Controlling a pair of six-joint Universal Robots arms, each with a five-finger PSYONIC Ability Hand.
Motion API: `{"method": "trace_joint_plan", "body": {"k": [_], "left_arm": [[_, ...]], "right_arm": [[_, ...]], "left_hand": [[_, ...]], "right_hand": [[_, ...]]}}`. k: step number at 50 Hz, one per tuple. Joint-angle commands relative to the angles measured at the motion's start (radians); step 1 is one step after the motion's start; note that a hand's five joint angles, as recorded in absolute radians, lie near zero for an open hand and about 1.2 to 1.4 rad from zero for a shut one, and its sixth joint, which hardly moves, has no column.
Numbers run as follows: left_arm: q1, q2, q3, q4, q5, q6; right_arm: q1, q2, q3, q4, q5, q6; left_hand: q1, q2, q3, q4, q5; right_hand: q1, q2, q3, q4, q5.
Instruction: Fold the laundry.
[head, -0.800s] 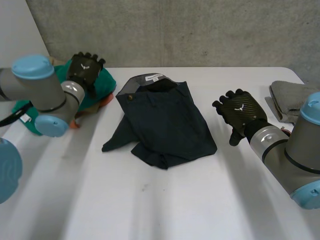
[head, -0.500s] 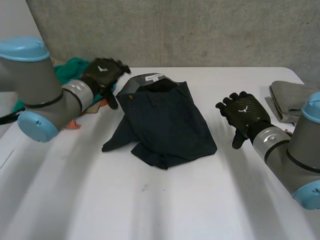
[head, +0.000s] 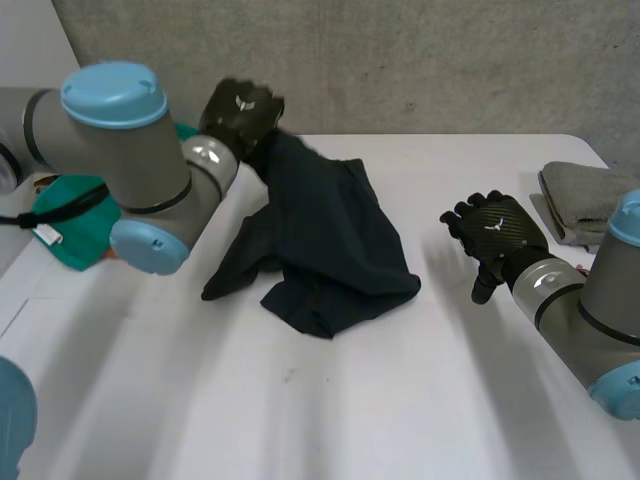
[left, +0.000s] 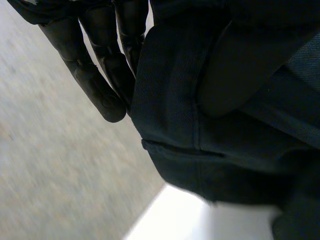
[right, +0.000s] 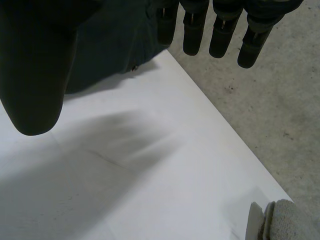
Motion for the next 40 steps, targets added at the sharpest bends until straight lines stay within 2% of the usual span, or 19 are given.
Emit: {"method": "trace_joint_plan", "body": {"k": [1,13,16,17,19,20,21,24,27,31,34,39,40], "left_arm": [[-0.145,0.027,0.067,0.137,0.109,-0.023],[-0.398,-0.071,-0.002,0.131,0.209,-0.017],[-0.438,-0.094,-0.014,0.134,0.226,0.0],[-0.444,-0.097,-0.016,0.132,0.229,0.009],[-0.452,-0.1,-0.019,0.128,0.228,0.033],[-0.451,-0.099,-0.022,0.125,0.222,0.056],[-0.449,-0.094,-0.025,0.122,0.217,0.064],[-0.434,-0.039,-0.051,0.102,0.185,0.081],[-0.414,0.016,-0.083,0.097,0.157,0.083],[-0.351,0.137,-0.157,0.114,0.094,0.069],[-0.288,0.212,-0.207,0.125,0.028,0.041],[-0.204,0.259,-0.261,0.103,-0.091,0.006],[-0.184,0.259,-0.275,0.079,-0.129,0.003]], "right_arm": [[-0.029,-0.009,-0.015,-0.002,0.021,0.013],[-0.147,-0.035,-0.083,0.007,0.07,0.128],[-0.157,-0.029,-0.097,0.024,0.083,0.131],[-0.159,-0.026,-0.101,0.03,0.086,0.13],[-0.161,-0.018,-0.112,0.041,0.094,0.124],[-0.162,-0.009,-0.123,0.053,0.101,0.119],[-0.165,-0.006,-0.129,0.061,0.106,0.116],[-0.179,-0.003,-0.161,0.09,0.129,0.105],[-0.193,-0.01,-0.19,0.118,0.133,0.101],[-0.196,-0.039,-0.239,0.193,0.12,0.095],[-0.187,-0.093,-0.285,0.265,0.069,0.09],[-0.133,-0.126,-0.373,0.4,-0.104,0.072],[-0.118,-0.109,-0.408,0.447,-0.164,0.065]], "left_hand": [[0.217,0.203,0.236,0.205,0.259],[0.217,0.203,0.236,0.205,0.259],[0.217,0.203,0.236,0.205,0.259],[0.197,0.183,0.216,0.185,0.239],[0.013,-0.001,0.032,0.001,0.054],[-0.279,-0.293,-0.259,-0.29,-0.237],[-0.404,-0.418,-0.384,-0.415,-0.362],[-0.736,-0.75,-0.716,-0.747,-0.694],[-0.971,-0.985,-0.951,-0.982,-0.929],[-1.005,-1.019,-0.985,-1.016,-0.963],[-1.005,-1.019,-0.985,-1.016,-0.963],[-1.005,-1.019,-0.985,-1.016,-0.963],[-1.005,-1.019,-0.985,-1.016,-0.963]], "right_hand": [[-0.025,-0.018,-0.014,-0.026,0.009],[-0.028,-0.021,-0.017,-0.029,0.006],[-0.028,-0.021,-0.017,-0.029,0.006],[-0.028,-0.021,-0.017,-0.029,0.006],[-0.039,-0.032,-0.028,-0.041,-0.006],[-0.051,-0.044,-0.04,-0.053,-0.018],[-0.057,-0.05,-0.046,-0.059,-0.024],[-0.08,-0.073,-0.07,-0.082,-0.047],[-0.092,-0.085,-0.081,-0.094,-0.059],[-0.104,-0.097,-0.093,-0.106,-0.071],[-0.104,-0.097,-0.093,-0.106,-0.071],[-0.104,-0.097,-0.093,-0.106,-0.071],[-0.104,-0.097,-0.093,-0.106,-0.071]]}}
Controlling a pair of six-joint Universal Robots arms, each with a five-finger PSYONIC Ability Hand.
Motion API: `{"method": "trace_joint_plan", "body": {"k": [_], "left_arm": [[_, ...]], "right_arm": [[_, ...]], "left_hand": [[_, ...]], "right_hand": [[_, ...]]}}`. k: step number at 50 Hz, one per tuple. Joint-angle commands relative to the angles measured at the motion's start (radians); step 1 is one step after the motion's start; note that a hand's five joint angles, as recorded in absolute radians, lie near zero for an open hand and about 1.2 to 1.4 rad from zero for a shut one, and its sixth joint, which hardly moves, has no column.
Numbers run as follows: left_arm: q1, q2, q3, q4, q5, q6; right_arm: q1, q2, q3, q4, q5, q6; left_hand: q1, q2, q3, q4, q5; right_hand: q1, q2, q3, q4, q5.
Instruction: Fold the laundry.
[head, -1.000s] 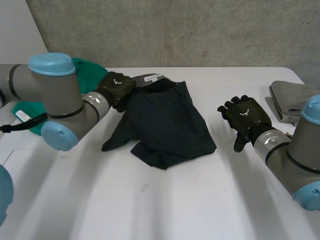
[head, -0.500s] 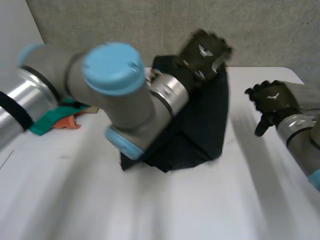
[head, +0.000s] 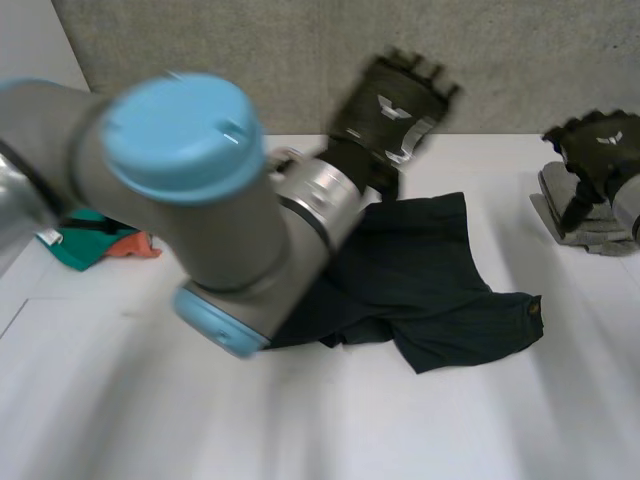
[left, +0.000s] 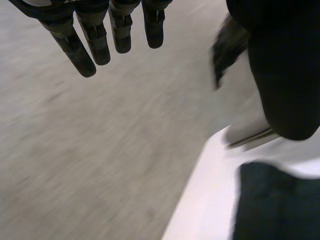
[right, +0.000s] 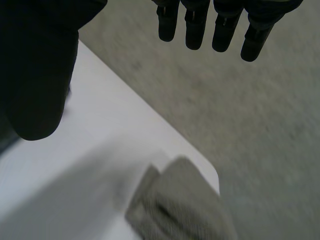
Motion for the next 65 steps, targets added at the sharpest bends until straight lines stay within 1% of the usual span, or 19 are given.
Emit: {"method": "trace_joint_plan", "body": {"k": [1,4,9,13,20,27,31,32,35,36,37,39,40,41,47,48,52,59,65], "left_arm": [[0.143,0.084,-0.098,-0.055,-0.196,-0.051],[0.169,0.063,-0.107,-0.141,-0.229,-0.058],[0.195,-0.025,-0.081,-0.236,-0.216,-0.055],[0.206,-0.107,-0.022,-0.278,-0.205,-0.055],[0.218,-0.259,0.144,-0.324,-0.18,-0.053],[0.215,-0.33,0.245,-0.525,-0.167,-0.068],[0.207,-0.352,0.264,-0.56,-0.148,-0.074],[0.201,-0.356,0.264,-0.565,-0.141,-0.074],[0.194,-0.365,0.268,-0.566,-0.144,-0.076],[0.188,-0.37,0.273,-0.565,-0.144,-0.076],[0.186,-0.371,0.278,-0.562,-0.142,-0.076],[0.183,-0.373,0.288,-0.553,-0.145,-0.076],[0.181,-0.373,0.308,-0.527,-0.15,-0.078],[0.181,-0.373,0.323,-0.505,-0.151,-0.079],[0.186,-0.358,0.475,-0.3,-0.211,-0.076],[0.194,-0.342,0.526,-0.237,-0.237,-0.078],[0.22,-0.271,0.624,-0.129,-0.26,-0.088],[0.214,-0.12,0.606,-0.076,-0.213,-0.102],[0.226,-0.03,0.477,-0.023,-0.231,-0.088]], "right_arm": [[0.076,-0.032,-0.166,0.241,-0.275,-0.026],[0.101,0.057,-0.263,0.321,-0.334,-0.029],[0.151,0.215,-0.403,0.399,-0.291,-0.066],[0.182,0.321,-0.462,0.395,-0.25,-0.132],[0.219,0.436,-0.481,0.215,-0.217,-0.163],[0.257,0.53,-0.476,-0.016,-0.159,-0.144],[0.273,0.587,-0.499,-0.072,-0.127,-0.144],[0.279,0.608,-0.516,-0.075,-0.121,-0.144],[0.282,0.631,-0.539,-0.069,-0.116,-0.144],[0.282,0.637,-0.55,-0.06,-0.116,-0.144],[0.28,0.636,-0.555,-0.053,-0.116,-0.143],[0.276,0.627,-0.562,-0.046,-0.115,-0.14],[0.27,0.605,-0.564,-0.044,-0.116,-0.134],[0.268,0.591,-0.567,-0.046,-0.119,-0.128],[0.26,0.492,-0.625,-0.102,-0.119,-0.025],[0.259,0.466,-0.652,-0.142,-0.11,0.012],[0.256,0.397,-0.705,-0.22,-0.067,0.069],[0.242,0.265,-0.771,-0.276,-0.033,0.156],[0.236,0.217,-0.769,-0.247,-0.042,0.259]], "left_hand": [[-0.026,-0.028,-0.036,-0.025,-0.049],[-0.026,-0.028,-0.036,-0.025,-0.049],[-0.026,-0.028,-0.036,-0.025,-0.049],[-0.026,-0.028,-0.036,-0.025,-0.049],[0.022,0.02,0.012,0.023,-0.001],[0.048,0.047,0.039,0.049,0.025],[0.113,0.111,0.103,0.113,0.09],[0.171,0.169,0.161,0.172,0.148],[0.242,0.24,0.232,0.243,0.219],[0.37,0.368,0.36,0.371,0.347],[0.479,0.477,0.469,0.48,0.456],[0.786,0.785,0.777,0.787,0.764],[1.163,1.161,1.153,1.164,1.14],[1.195,1.194,1.186,1.196,1.173],[1.196,1.194,1.186,1.197,1.173],[1.196,1.194,1.186,1.197,1.173],[1.196,1.194,1.186,1.197,1.173],[1.196,1.194,1.186,1.197,1.173],[1.196,1.194,1.186,1.197,1.173]], "right_hand": [[-0.059,-0.039,-0.034,-0.042,-0.051],[-0.059,-0.039,-0.034,-0.042,-0.051],[-0.039,-0.018,-0.014,-0.022,-0.031],[-0.018,0.002,0.007,-0.001,-0.01],[0.003,0.023,0.027,0.019,0.011],[0.032,0.052,0.056,0.049,0.04],[0.216,0.236,0.241,0.233,0.224],[0.354,0.374,0.378,0.37,0.362],[0.58,0.6,0.605,0.597,0.588],[0.883,0.903,0.908,0.9,0.891],[1.072,1.092,1.097,1.089,1.08],[1.163,1.183,1.187,1.179,1.171],[1.163,1.183,1.187,1.179,1.171],[1.163,1.183,1.187,1.179,1.171],[1.163,1.183,1.187,1.179,1.171],[1.163,1.183,1.187,1.179,1.171],[1.163,1.183,1.187,1.179,1.171],[1.163,1.183,1.187,1.179,1.171],[1.163,1.183,1.187,1.179,1.171]]}}
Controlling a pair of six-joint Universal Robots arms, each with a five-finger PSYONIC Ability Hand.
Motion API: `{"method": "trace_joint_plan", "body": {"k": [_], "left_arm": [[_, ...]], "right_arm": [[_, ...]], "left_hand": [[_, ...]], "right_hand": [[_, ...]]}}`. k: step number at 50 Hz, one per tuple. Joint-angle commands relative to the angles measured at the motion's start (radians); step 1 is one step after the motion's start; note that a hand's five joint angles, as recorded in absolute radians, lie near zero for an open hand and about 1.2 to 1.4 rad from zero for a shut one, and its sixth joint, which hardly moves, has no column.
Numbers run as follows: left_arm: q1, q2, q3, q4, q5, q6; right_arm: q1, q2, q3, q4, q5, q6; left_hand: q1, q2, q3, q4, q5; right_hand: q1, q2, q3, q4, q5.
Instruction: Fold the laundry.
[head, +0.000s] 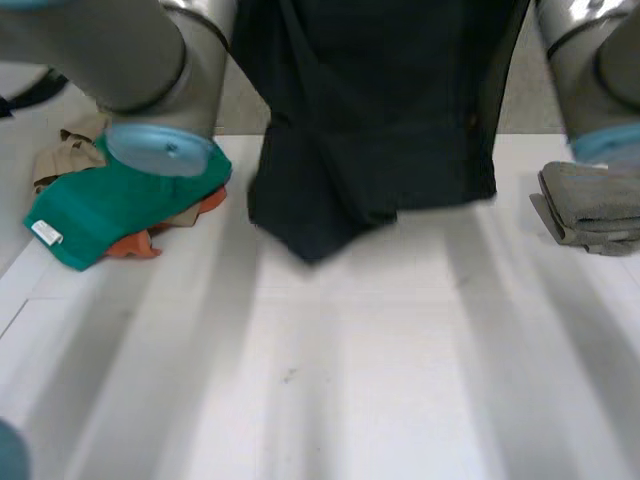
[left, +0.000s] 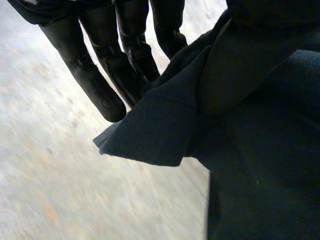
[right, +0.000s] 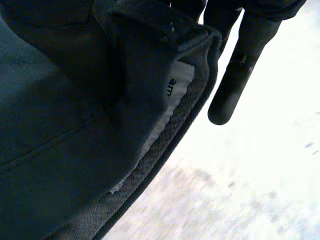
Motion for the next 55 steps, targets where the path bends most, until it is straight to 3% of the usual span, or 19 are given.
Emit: {"method": "trace_joint_plan", "body": {"k": [1,6,15,21,28,35,51,55], "left_arm": [[0.009,0.126,-0.172,0.046,-0.004,0.014],[0.001,0.223,-0.487,0.033,-0.007,0.008],[-0.022,0.242,-0.984,0.033,0.037,0.008],[-0.03,0.223,-1.123,0.006,0.089,0.008],[0.038,0.323,-1.159,-0.036,0.1,-0.018],[0.099,0.37,-1.186,-0.053,0.119,-0.072],[0.155,0.22,-1.145,-0.088,0.177,-0.14],[0.144,0.159,-1.098,-0.091,0.152,-0.136]], "right_arm": [[-0.008,-0.069,0.011,0.047,-0.011,0.108],[-0.014,-0.11,0.196,0.238,-0.05,0.097],[-0.052,-0.163,0.662,0.374,-0.13,0.005],[-0.072,-0.182,0.88,0.336,-0.189,-0.117],[-0.083,-0.222,0.989,0.28,-0.203,-0.151],[-0.107,-0.248,1.037,0.24,-0.205,-0.13],[-0.112,-0.255,1.063,0.205,-0.203,-0.121],[-0.112,-0.256,1.063,0.207,-0.205,-0.119]], "left_hand": [[0.296,0.205,0.214,0.205,0.23],[0.296,0.205,0.214,0.205,0.23],[0.296,0.205,0.214,0.205,0.23],[-0.667,-0.759,-0.75,-0.759,-0.733],[-0.83,-0.922,-0.913,-0.922,-0.896],[-0.831,-0.922,-0.913,-0.922,-0.897],[-0.74,-0.831,-0.822,-0.831,-0.806],[-0.482,-0.574,-0.565,-0.574,-0.548]], "right_hand": [[0.265,0.223,0.209,0.203,0.24],[0.265,0.223,0.209,0.203,0.24],[0.265,0.223,0.209,0.203,0.24],[0.265,0.223,0.209,0.203,0.24],[0.265,0.223,0.209,0.203,0.24],[0.265,0.223,0.209,0.203,0.24],[0.265,0.223,0.209,0.203,0.24],[0.265,0.223,0.209,0.203,0.24]]}}
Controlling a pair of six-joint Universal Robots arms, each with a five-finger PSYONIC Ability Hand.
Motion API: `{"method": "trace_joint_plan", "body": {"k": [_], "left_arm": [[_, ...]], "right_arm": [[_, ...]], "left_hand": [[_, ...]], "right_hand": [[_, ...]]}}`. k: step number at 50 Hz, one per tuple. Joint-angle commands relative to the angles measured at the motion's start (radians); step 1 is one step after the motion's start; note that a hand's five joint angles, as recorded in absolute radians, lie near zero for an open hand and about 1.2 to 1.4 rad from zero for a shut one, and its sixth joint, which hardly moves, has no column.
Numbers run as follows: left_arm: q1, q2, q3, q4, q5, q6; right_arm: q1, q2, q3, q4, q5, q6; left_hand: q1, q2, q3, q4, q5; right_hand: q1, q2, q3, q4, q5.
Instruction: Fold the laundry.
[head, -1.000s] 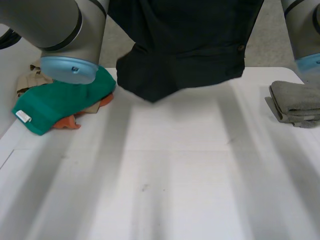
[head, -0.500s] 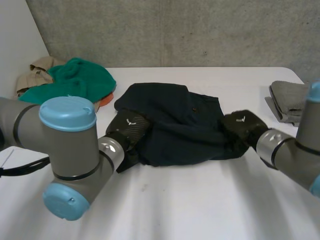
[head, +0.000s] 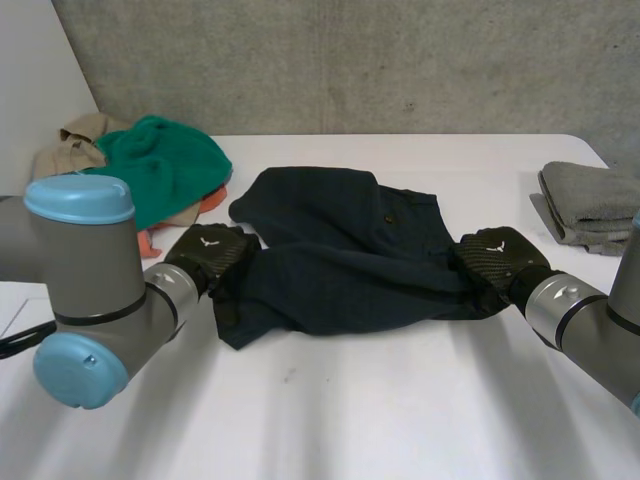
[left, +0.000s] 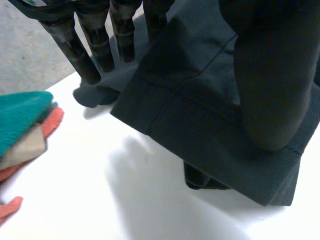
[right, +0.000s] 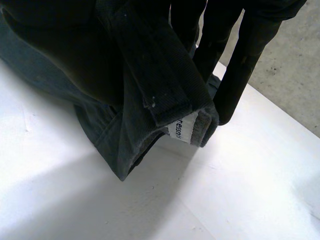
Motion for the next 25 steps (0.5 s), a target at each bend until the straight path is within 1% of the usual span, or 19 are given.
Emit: {"method": "trace_joint_plan", "body": {"k": [1,2,3,5,8,10,11,14,15,18,19,22,24,25], "left_arm": [[-0.016,-0.095,0.087,-0.01,-0.032,0.007],[-0.013,-0.101,0.098,-0.01,-0.044,0.005],[-0.013,-0.101,0.108,-0.012,-0.056,0.005],[-0.01,-0.083,0.137,-0.021,-0.086,0.001],[-0.016,-0.026,0.155,-0.044,-0.098,0.001],[-0.019,0.069,0.173,-0.061,-0.092,-0.001],[-0.018,0.148,0.195,-0.077,-0.093,-0.001],[-0.018,0.276,0.244,-0.102,-0.087,-0.005],[-0.018,0.346,0.281,-0.122,-0.092,-0.016],[-0.016,0.439,0.356,-0.156,-0.093,-0.038],[-0.016,0.48,0.411,-0.191,-0.096,-0.057],[-0.008,0.519,0.533,-0.245,-0.09,-0.082],[0.004,0.519,0.597,-0.259,-0.09,-0.09],[0.019,0.511,0.661,-0.263,-0.089,-0.097]], "right_arm": [[0.003,-0.005,-0.002,0.004,-0.004,0.002],[0.003,-0.008,-0.004,0.004,-0.003,0.002],[0.003,-0.016,-0.006,0.005,-0.004,0.002],[0.003,-0.036,-0.018,0.008,-0.003,-0.001],[0.006,-0.072,-0.044,0.018,-0.003,0.004],[0.015,-0.12,-0.087,0.028,-0.004,0.007],[0.029,-0.153,-0.128,0.033,-0.001,0.016],[0.043,-0.203,-0.209,0.039,0.005,0.043],[0.049,-0.227,-0.273,0.044,0.008,0.072],[0.05,-0.26,-0.375,0.06,0.019,0.125],[0.044,-0.27,-0.445,0.077,0.029,0.17],[0.028,-0.266,-0.597,0.106,0.051,0.266],[0.011,-0.252,-0.675,0.126,0.06,0.313],[0.0,-0.228,-0.752,0.152,0.066,0.352]], "left_hand": [[0.679,0.682,0.687,0.686,0.682],[0.933,0.936,0.941,0.94,0.935],[1.078,1.08,1.085,1.084,1.08],[1.079,1.082,1.087,1.086,1.082],[1.079,1.082,1.087,1.086,1.082],[1.079,1.082,1.087,1.086,1.082],[1.079,1.082,1.087,1.086,1.082],[1.079,1.082,1.087,1.086,1.082],[1.079,1.082,1.087,1.086,1.082],[1.079,1.082,1.087,1.086,1.082],[1.079,1.082,1.087,1.086,1.082],[1.079,1.082,1.087,1.086,1.082],[1.079,1.082,1.087,1.086,1.082],[1.079,1.082,1.087,1.086,1.082]], "right_hand": [[0.265,0.222,0.209,0.202,0.217],[0.265,0.222,0.209,0.202,0.217],[0.265,0.222,0.209,0.202,0.217],[0.265,0.222,0.209,0.202,0.217],[0.265,0.222,0.209,0.202,0.217],[0.265,0.222,0.209,0.202,0.217],[0.265,0.222,0.209,0.202,0.217],[0.265,0.222,0.209,0.202,0.217],[0.265,0.222,0.209,0.202,0.217],[0.265,0.222,0.209,0.202,0.217],[0.265,0.222,0.209,0.202,0.217],[0.265,0.222,0.209,0.202,0.217],[0.265,0.222,0.209,0.202,0.217],[0.265,0.222,0.209,0.202,0.217]]}}
